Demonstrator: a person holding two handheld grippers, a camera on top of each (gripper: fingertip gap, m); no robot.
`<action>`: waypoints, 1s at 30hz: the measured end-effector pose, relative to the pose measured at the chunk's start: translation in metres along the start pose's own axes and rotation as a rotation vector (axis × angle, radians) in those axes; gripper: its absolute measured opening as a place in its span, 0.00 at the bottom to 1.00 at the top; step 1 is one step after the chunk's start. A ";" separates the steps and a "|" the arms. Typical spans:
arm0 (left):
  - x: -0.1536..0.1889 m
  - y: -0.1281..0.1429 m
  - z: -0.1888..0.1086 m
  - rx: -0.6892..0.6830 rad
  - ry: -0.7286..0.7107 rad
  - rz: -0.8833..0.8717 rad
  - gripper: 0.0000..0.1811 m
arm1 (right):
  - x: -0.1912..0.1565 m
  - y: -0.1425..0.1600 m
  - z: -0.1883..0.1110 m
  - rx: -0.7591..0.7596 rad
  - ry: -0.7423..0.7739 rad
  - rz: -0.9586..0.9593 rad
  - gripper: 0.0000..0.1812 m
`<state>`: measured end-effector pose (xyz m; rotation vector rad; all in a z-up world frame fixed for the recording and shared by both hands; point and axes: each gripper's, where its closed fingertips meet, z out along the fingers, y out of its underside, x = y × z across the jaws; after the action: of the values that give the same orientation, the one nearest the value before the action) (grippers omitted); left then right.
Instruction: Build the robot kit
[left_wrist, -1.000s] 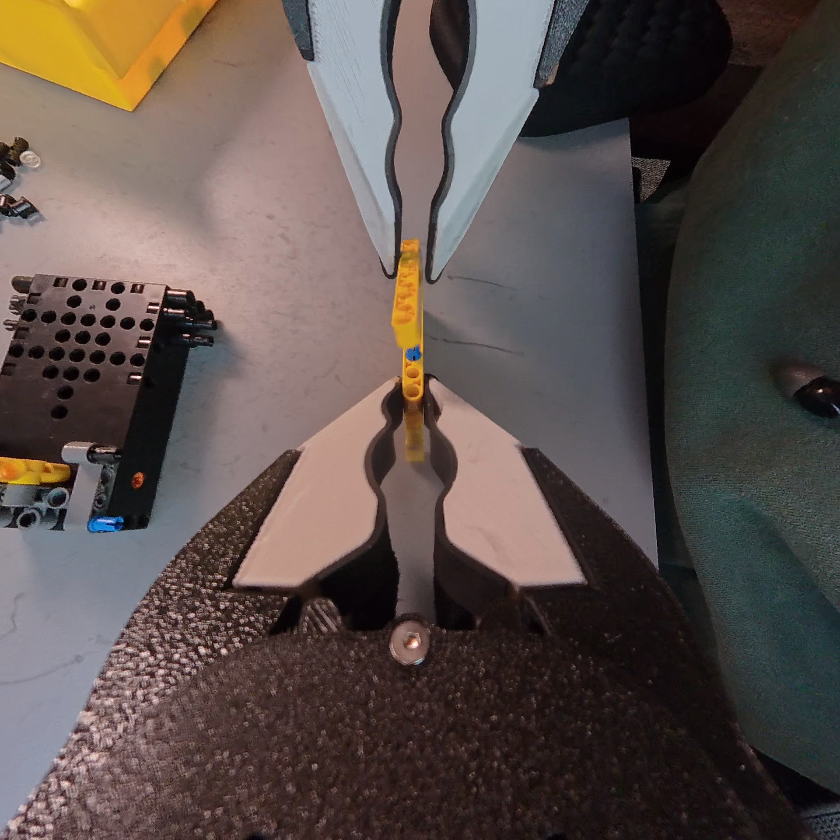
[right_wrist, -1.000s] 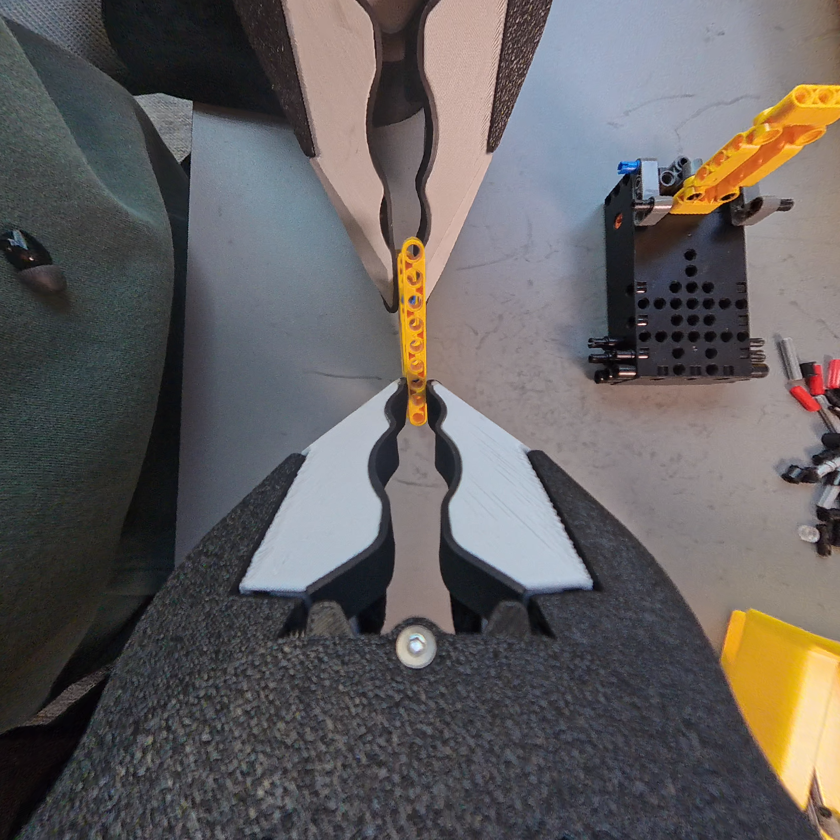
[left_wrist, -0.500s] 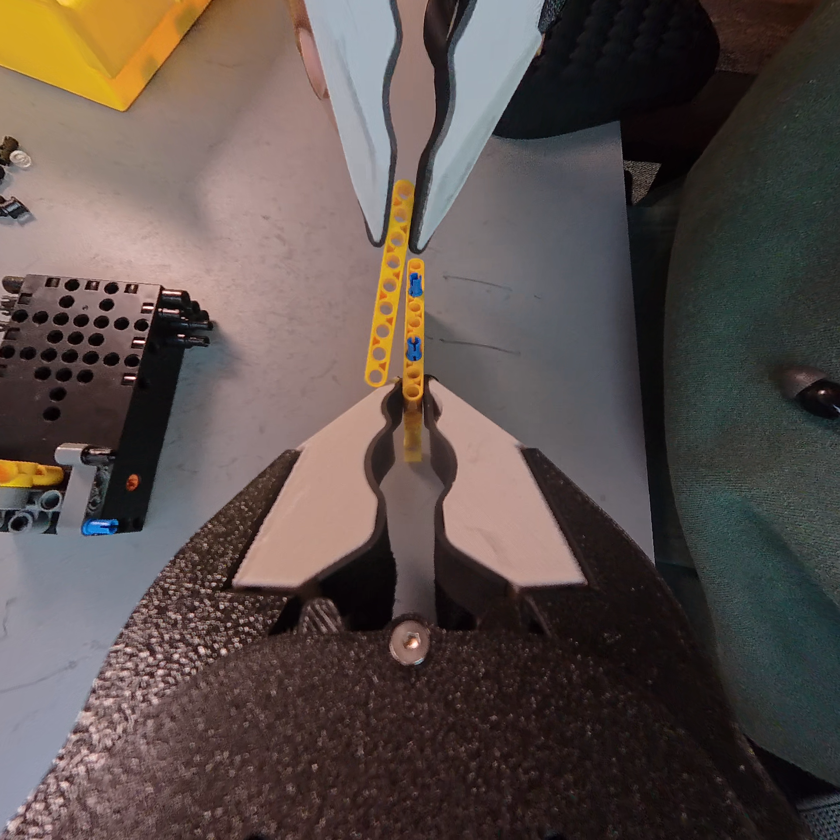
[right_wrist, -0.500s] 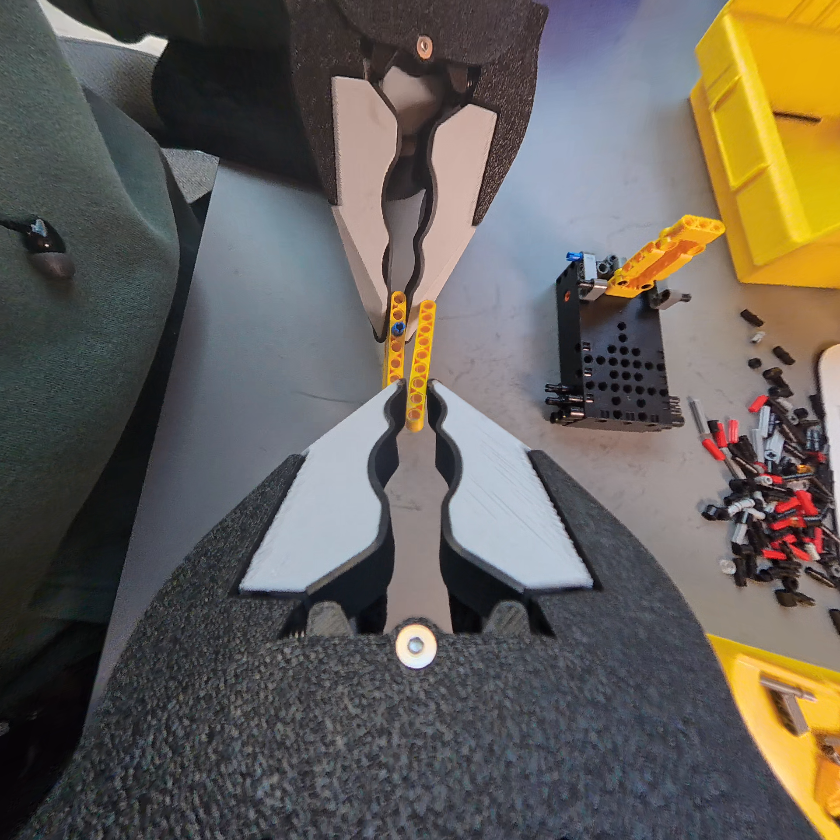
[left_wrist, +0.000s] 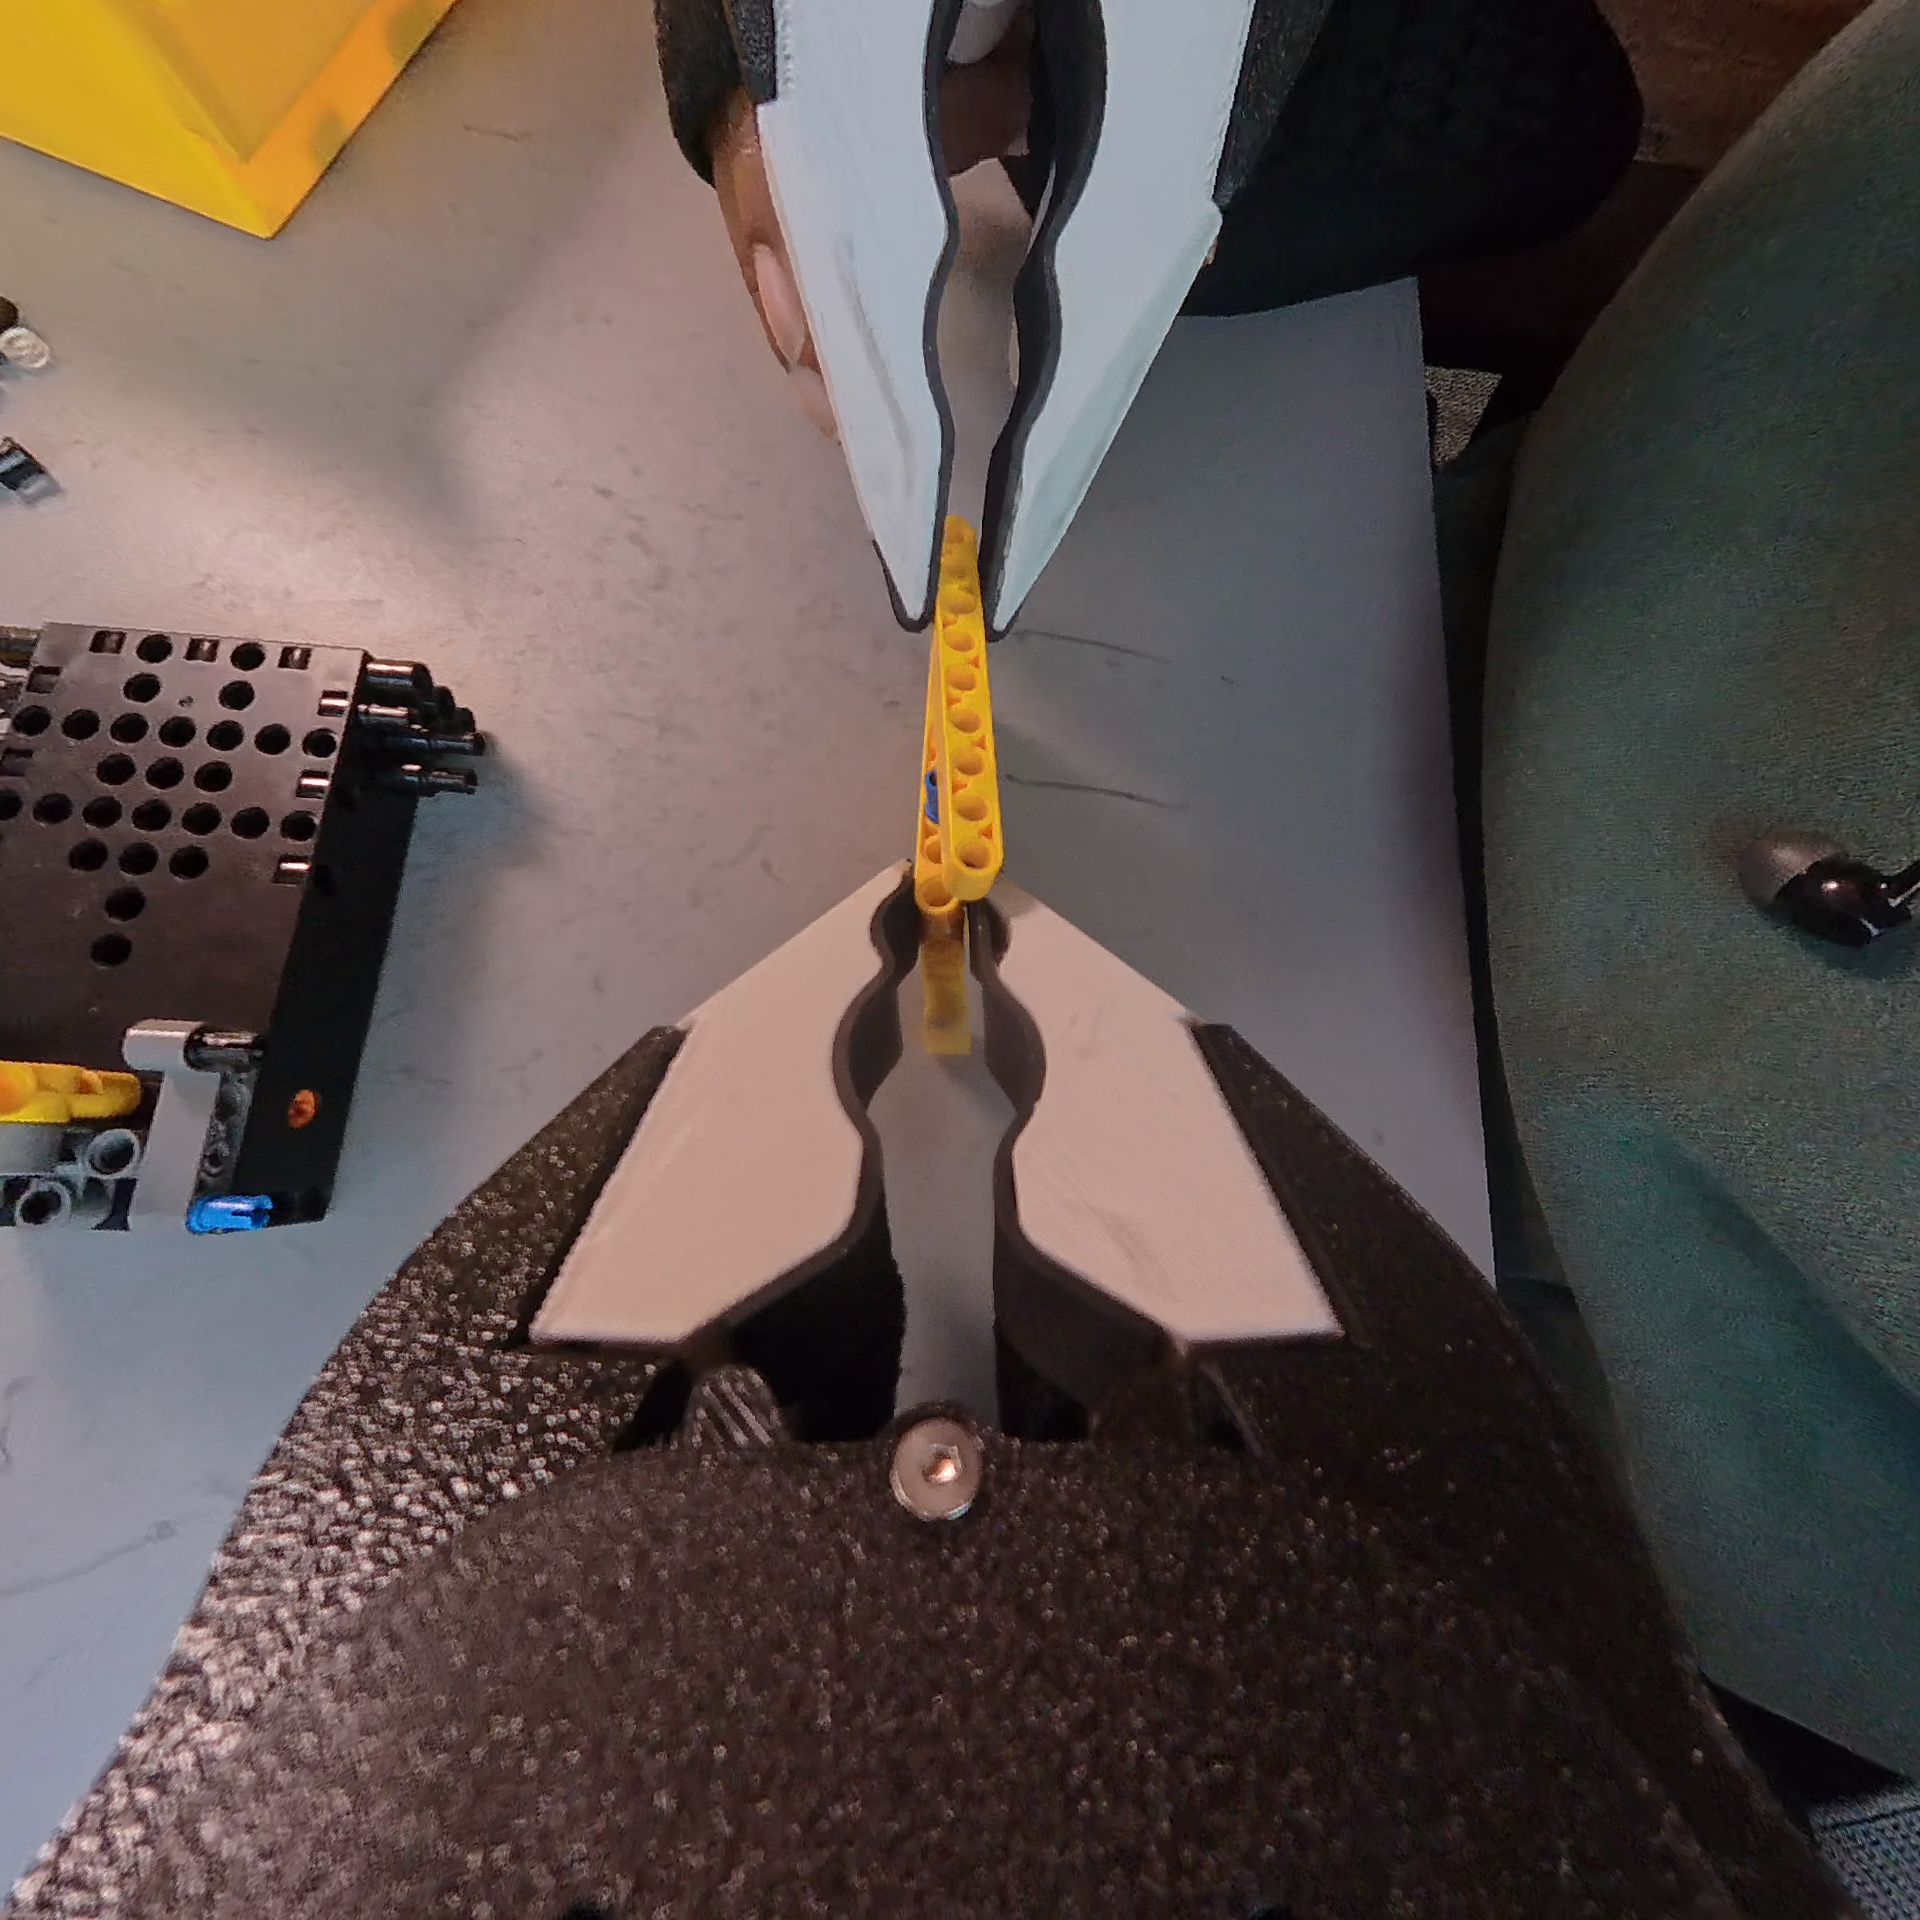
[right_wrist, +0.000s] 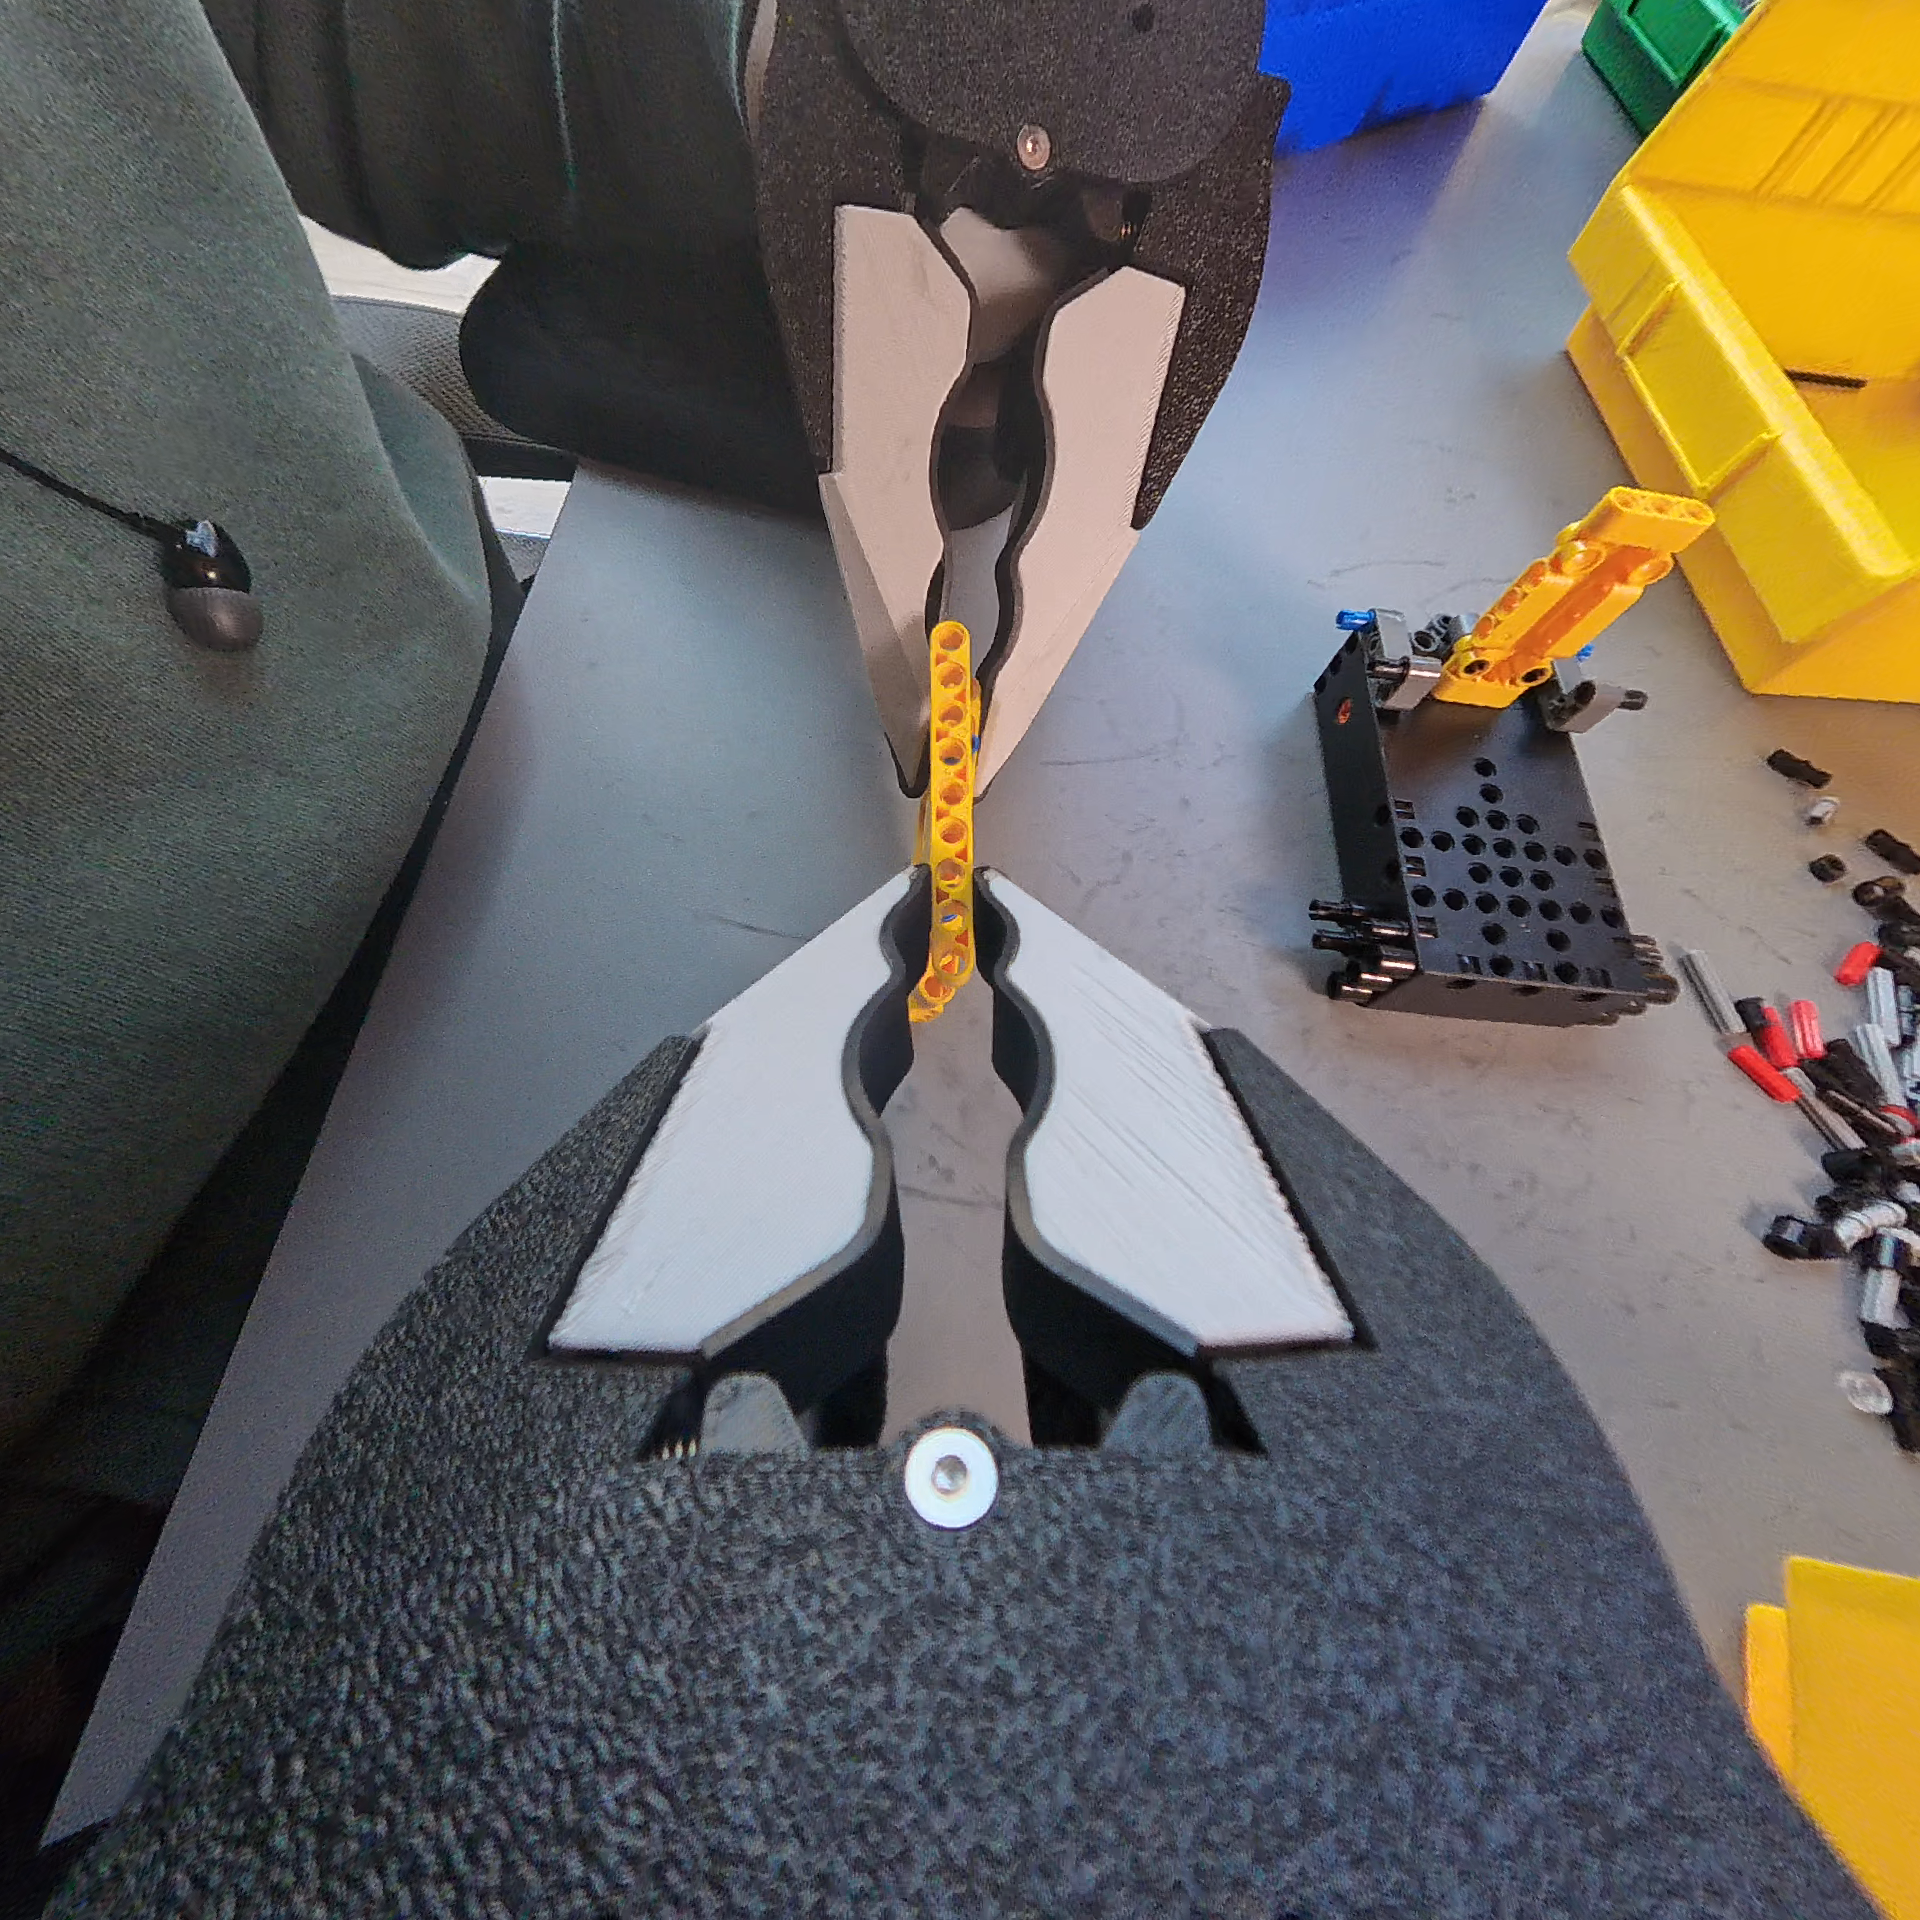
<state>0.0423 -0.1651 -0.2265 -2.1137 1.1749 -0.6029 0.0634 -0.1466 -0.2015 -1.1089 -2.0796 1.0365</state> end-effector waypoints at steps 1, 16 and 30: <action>-0.001 0.000 0.000 0.000 -0.006 0.002 0.04 | 0.001 0.001 0.000 -0.008 0.001 0.006 0.04; -0.002 0.000 0.000 0.001 -0.051 0.041 0.04 | -0.001 0.004 -0.001 -0.118 -0.005 0.136 0.04; 0.001 -0.004 -0.001 0.017 -0.056 0.080 0.04 | -0.003 0.002 0.004 -0.182 -0.001 0.087 0.04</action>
<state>0.0444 -0.1646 -0.2234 -2.0453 1.2129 -0.5125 0.0623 -0.1497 -0.2052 -1.2978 -2.1773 0.9008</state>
